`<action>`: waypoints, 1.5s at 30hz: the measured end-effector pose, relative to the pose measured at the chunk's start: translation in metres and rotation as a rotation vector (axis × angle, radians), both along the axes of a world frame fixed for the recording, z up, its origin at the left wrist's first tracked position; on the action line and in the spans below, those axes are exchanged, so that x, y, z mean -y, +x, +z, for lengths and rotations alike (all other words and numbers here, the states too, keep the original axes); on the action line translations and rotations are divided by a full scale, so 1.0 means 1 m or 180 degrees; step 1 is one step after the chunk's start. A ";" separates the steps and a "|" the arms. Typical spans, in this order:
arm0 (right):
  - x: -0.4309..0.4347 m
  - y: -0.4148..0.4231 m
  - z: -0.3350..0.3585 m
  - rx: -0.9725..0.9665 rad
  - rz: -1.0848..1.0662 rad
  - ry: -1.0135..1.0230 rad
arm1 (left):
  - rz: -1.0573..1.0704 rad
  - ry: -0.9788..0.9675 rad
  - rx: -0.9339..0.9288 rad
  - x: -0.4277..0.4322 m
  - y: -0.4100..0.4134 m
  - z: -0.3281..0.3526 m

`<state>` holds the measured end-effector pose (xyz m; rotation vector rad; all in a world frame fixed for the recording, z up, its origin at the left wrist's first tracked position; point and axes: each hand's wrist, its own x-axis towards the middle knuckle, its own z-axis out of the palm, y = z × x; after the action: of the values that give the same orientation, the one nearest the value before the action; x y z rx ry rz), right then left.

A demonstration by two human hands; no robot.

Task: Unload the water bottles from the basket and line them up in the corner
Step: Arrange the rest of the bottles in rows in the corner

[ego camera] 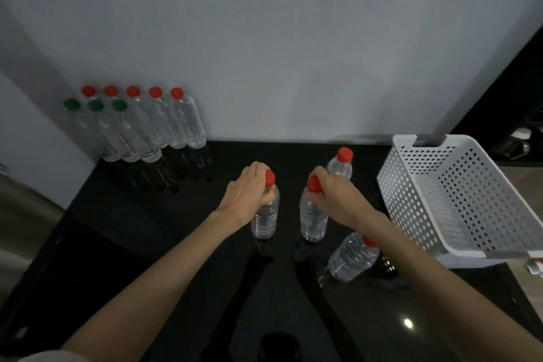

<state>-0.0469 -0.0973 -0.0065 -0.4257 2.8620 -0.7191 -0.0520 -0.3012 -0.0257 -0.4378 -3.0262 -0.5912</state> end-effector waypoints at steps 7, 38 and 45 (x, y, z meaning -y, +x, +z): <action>0.088 -0.036 -0.004 0.0491 0.0209 -0.0611 | 0.0561 0.0106 0.0046 0.104 -0.010 -0.005; 0.351 -0.244 -0.038 -0.0014 -0.0011 -0.1120 | 0.0795 0.0405 -0.0653 0.306 -0.227 -0.043; 0.341 -0.223 -0.059 -0.0061 -0.0375 -0.1602 | 0.0687 0.0920 -0.0949 0.315 -0.180 -0.069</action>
<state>-0.2700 -0.4387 -0.0655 -0.3231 2.7141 -1.4711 -0.2321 -0.6165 -0.0947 -0.1649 -2.6064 -0.8444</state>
